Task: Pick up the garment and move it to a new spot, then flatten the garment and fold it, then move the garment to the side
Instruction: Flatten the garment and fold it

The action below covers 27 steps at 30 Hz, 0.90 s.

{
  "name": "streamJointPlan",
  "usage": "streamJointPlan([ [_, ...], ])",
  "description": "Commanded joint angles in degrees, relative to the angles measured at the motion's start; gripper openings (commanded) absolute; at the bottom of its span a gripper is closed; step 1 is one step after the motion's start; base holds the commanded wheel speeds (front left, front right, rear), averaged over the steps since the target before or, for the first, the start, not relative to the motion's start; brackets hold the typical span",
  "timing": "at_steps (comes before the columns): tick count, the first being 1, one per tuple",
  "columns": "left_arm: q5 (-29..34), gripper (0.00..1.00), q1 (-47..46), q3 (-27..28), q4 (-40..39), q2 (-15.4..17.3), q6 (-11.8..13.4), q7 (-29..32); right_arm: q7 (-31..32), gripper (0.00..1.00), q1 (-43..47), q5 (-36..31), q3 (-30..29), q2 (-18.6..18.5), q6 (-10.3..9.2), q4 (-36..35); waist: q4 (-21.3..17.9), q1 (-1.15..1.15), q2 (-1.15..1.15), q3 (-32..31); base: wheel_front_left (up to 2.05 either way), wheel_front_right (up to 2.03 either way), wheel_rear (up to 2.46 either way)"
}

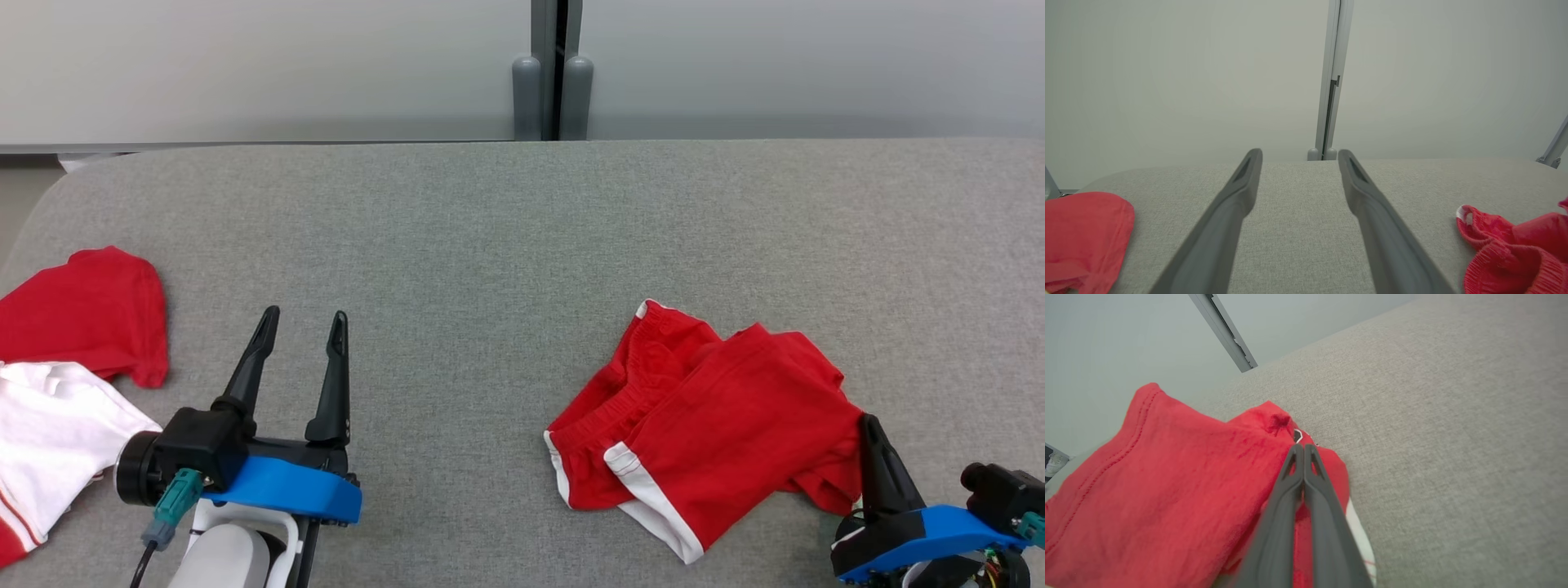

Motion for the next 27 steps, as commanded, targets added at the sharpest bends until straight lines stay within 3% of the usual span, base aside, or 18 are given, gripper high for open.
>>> streamJointPlan([
  [1,0.0,1.0,0.5,0.3,-0.1,0.4,0.1,-0.1,-1.0,1.0,0.0,-0.6,0.1,0.0,0.0,-0.1,-0.4,0.0,-0.01,-0.1,0.0,0.0,0.0],
  [8,-0.1,1.0,1.4,0.3,0.3,0.6,0.8,-0.1,-3.0,1.0,0.6,-10.0,1.4,-0.6,0.0,-8.0,-1.1,0.0,-0.01,-1.4,0.0,0.0,0.0],
  [14,0.0,1.0,2.9,0.3,0.5,1.1,1.3,-0.1,1.9,1.0,3.1,-16.6,4.2,-1.8,0.0,-18.5,-1.1,0.0,-0.01,-3.4,0.0,0.0,0.0],
  [20,0.1,1.0,4.6,0.0,0.2,1.8,2.0,0.6,6.5,1.0,7.0,-17.6,5.0,-1.2,0.0,-26.0,-0.8,0.0,-0.01,-4.8,0.0,0.0,0.0],
  [27,-0.3,1.0,5.8,-0.4,-0.8,2.2,2.4,1.2,8.3,1.0,9.1,-16.6,4.9,-0.6,0.0,-28.5,-0.7,0.0,-0.01,-5.0,0.0,0.0,0.0],
])
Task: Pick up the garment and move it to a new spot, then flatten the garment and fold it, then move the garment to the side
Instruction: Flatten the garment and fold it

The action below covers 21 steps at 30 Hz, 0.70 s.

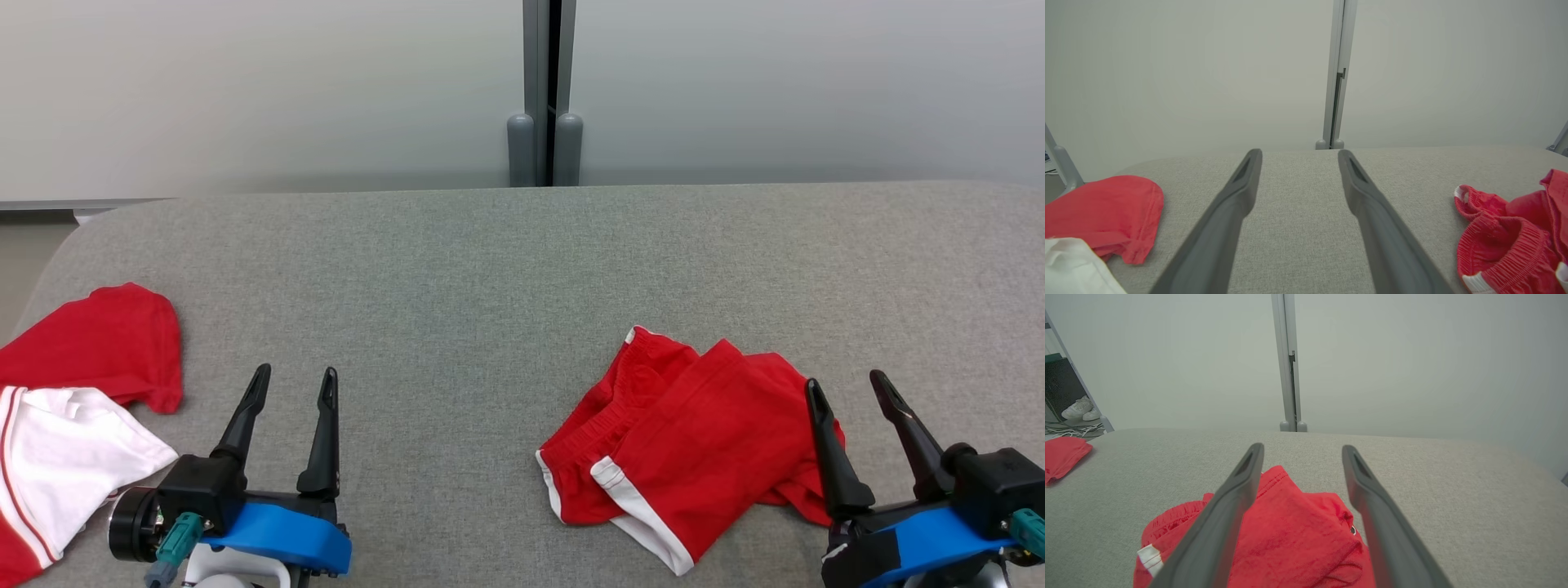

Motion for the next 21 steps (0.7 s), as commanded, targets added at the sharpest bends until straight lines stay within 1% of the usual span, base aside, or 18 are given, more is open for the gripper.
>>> streamJointPlan([
  [1,-0.3,1.0,0.3,0.0,-0.3,0.4,0.3,0.2,0.2,1.0,1.0,0.1,-0.2,0.2,0.0,-0.4,0.0,0.0,0.01,0.0,0.0,0.0,0.0],
  [6,-0.5,1.0,0.0,-0.3,-0.7,0.4,0.2,0.3,0.7,1.0,1.1,0.3,-0.3,0.4,0.0,-0.6,0.1,0.0,0.01,0.2,0.0,0.0,0.0],
  [9,-0.4,1.0,-0.3,-0.6,-0.9,0.4,0.4,0.4,1.6,1.0,0.7,0.1,0.7,0.2,0.0,0.0,0.3,0.0,0.01,0.4,0.0,0.0,0.0],
  [14,-0.6,1.0,-1.6,-1.1,-1.0,0.0,0.0,0.4,6.5,1.0,-1.6,1.0,8.4,-1.8,0.0,2.9,1.5,0.0,0.01,1.5,0.0,0.0,0.0],
  [19,-0.7,1.0,-2.9,-1.4,-0.5,-0.2,-0.4,0.0,9.4,1.0,-3.9,1.5,17.5,-3.9,0.0,6.1,2.9,0.0,0.01,3.2,0.0,0.0,0.0],
  [21,-0.7,1.0,-3.4,-1.4,-0.2,-0.4,-0.5,-0.2,10.1,1.0,-5.0,1.1,20.0,-4.7,0.0,7.5,3.5,0.0,0.01,3.9,0.0,0.0,0.0],
])
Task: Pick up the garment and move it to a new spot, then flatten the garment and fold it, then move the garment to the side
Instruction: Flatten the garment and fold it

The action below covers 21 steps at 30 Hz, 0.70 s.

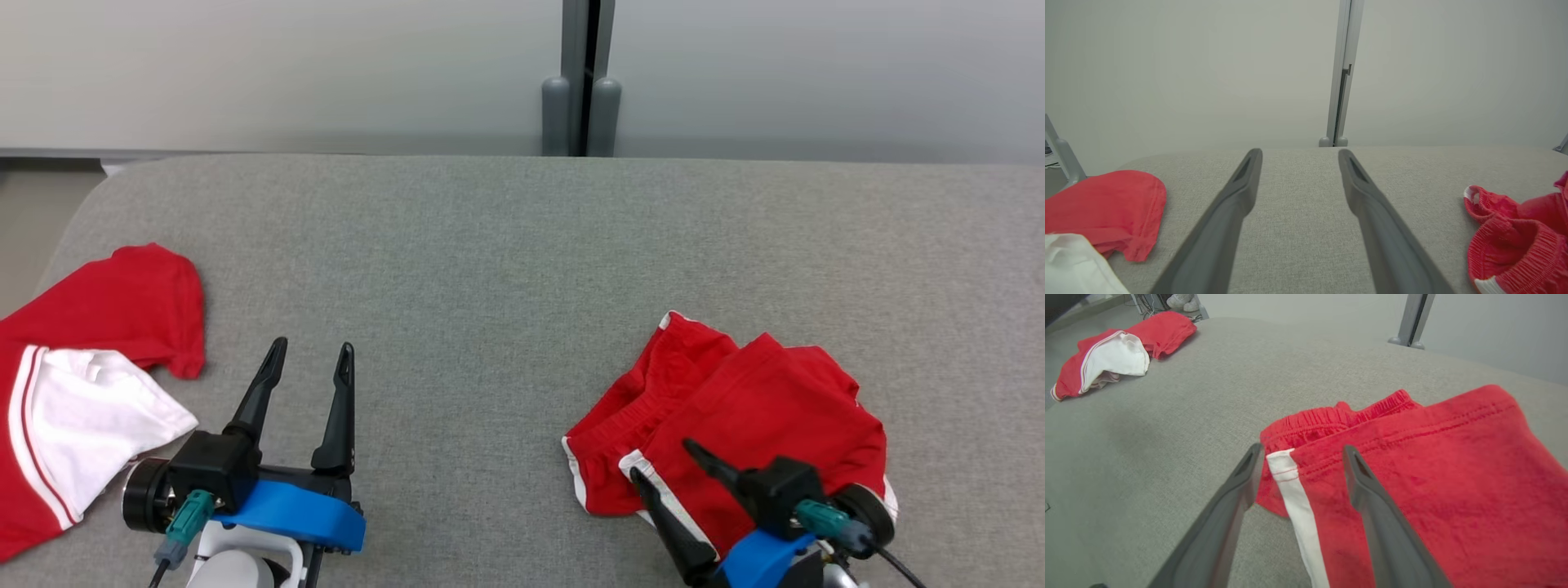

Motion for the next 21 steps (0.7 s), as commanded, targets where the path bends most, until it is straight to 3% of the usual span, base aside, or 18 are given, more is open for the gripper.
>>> streamJointPlan([
  [1,-0.2,1.0,-1.2,-0.1,0.2,-0.2,-0.1,-0.4,0.6,1.0,-1.5,-0.3,1.3,-0.8,0.0,1.2,0.9,0.0,0.01,1.0,0.0,0.0,0.0],
  [5,-0.2,1.0,-1.8,-0.1,0.7,-0.6,-0.3,-0.7,1.3,1.0,-3.1,-2.3,2.7,-1.2,0.0,3.7,1.6,0.0,0.01,2.1,0.0,0.0,0.0],
  [8,-0.1,1.0,-2.1,-0.1,1.0,-0.9,-0.3,-1.0,1.1,0.04,-3.8,-3.2,2.2,-0.9,0.0,4.7,1.8,0.0,0.01,2.6,0.0,0.0,0.0],
  [9,-0.1,1.0,-2.2,-0.1,1.1,-0.9,-0.3,-0.9,1.4,0.0,-3.7,-3.0,2.0,-0.7,0.0,5.1,1.8,0.0,0.01,2.7,0.0,0.0,0.0],
  [21,0.2,1.0,-2.0,0.2,2.1,-1.1,-0.3,-1.3,-5.1,0.0,-1.5,-1.6,-6.1,2.4,0.0,0.2,0.3,0.0,0.01,1.3,0.0,0.0,0.0],
])
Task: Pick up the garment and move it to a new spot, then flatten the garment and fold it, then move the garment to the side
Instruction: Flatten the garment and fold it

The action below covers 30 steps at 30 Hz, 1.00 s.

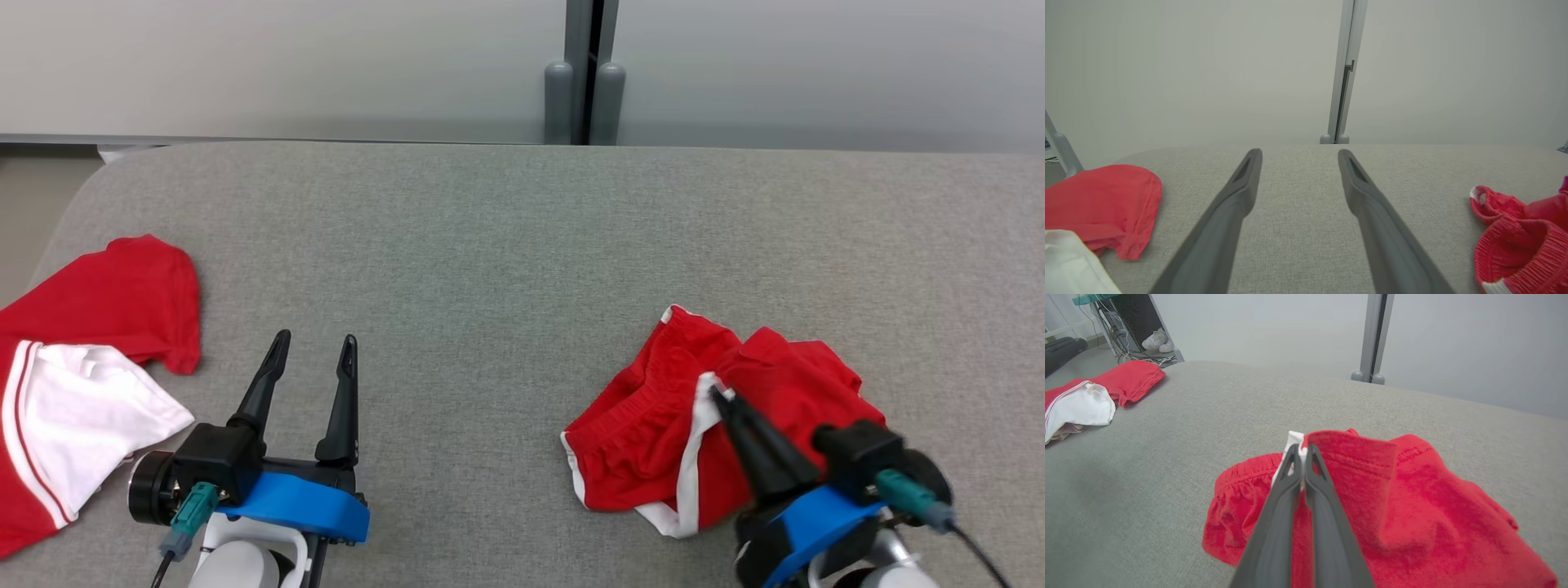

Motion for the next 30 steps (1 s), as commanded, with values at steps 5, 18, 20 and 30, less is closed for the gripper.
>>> streamJointPlan([
  [5,0.2,1.0,-0.2,0.2,-0.3,0.3,0.2,-0.3,-2.8,0.0,0.8,0.8,-9.1,1.4,0.0,-0.7,-1.3,0.0,0.0,-0.5,0.0,0.0,0.0],
  [18,0.0,1.0,0.0,0.1,-0.7,0.9,0.4,-0.3,-5.6,1.0,2.8,7.2,-25.5,2.6,0.0,10.8,-2.5,0.0,0.0,0.0,0.0,0.0,0.0],
  [20,0.0,1.0,0.0,0.0,-0.7,0.9,0.4,-0.3,-7.5,1.0,2.5,7.7,-25.8,2.5,0.0,11.6,-2.6,0.0,0.0,-0.1,0.0,0.0,0.0],
  [30,-0.2,1.0,1.4,0.0,-0.8,1.8,1.3,0.0,-11.0,1.0,5.6,1.6,-19.9,2.6,0.0,-0.9,-2.9,0.0,0.0,-2.3,0.0,0.0,0.0],
])
